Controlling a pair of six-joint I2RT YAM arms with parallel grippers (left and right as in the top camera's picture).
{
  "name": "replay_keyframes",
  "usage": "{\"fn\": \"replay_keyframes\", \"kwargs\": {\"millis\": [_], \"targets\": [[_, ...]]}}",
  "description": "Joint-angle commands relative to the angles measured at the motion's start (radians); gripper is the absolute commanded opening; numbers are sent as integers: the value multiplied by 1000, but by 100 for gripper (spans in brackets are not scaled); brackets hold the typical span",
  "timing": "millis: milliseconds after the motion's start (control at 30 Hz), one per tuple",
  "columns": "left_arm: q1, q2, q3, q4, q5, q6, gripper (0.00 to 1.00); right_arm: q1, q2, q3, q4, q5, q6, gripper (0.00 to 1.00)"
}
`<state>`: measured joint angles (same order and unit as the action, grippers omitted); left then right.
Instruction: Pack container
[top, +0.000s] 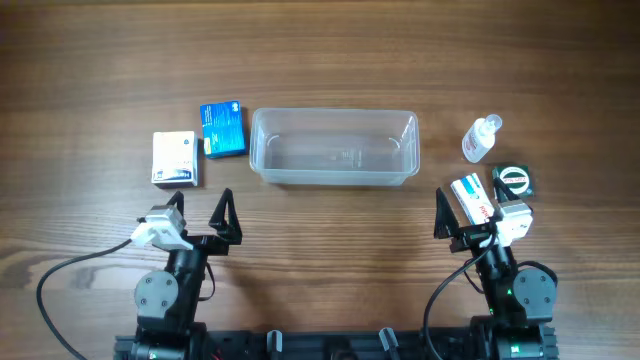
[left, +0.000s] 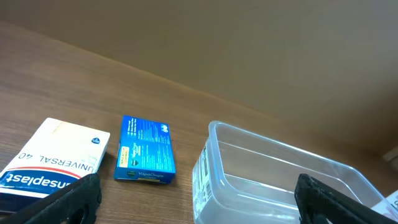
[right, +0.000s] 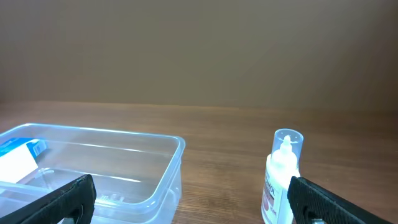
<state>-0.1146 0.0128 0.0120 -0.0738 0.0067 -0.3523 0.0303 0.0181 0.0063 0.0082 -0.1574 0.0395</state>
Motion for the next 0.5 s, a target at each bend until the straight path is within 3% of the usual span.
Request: {"fn": "replay_keyframes", "kwargs": {"millis": [0,467], "targets": [[8,-10,-6,0,12,20,100,5,-11,-1,6,-24,5,100],[8,-10,36,49,82,21,100,5,-11,-1,6,-24,5,100]]}}
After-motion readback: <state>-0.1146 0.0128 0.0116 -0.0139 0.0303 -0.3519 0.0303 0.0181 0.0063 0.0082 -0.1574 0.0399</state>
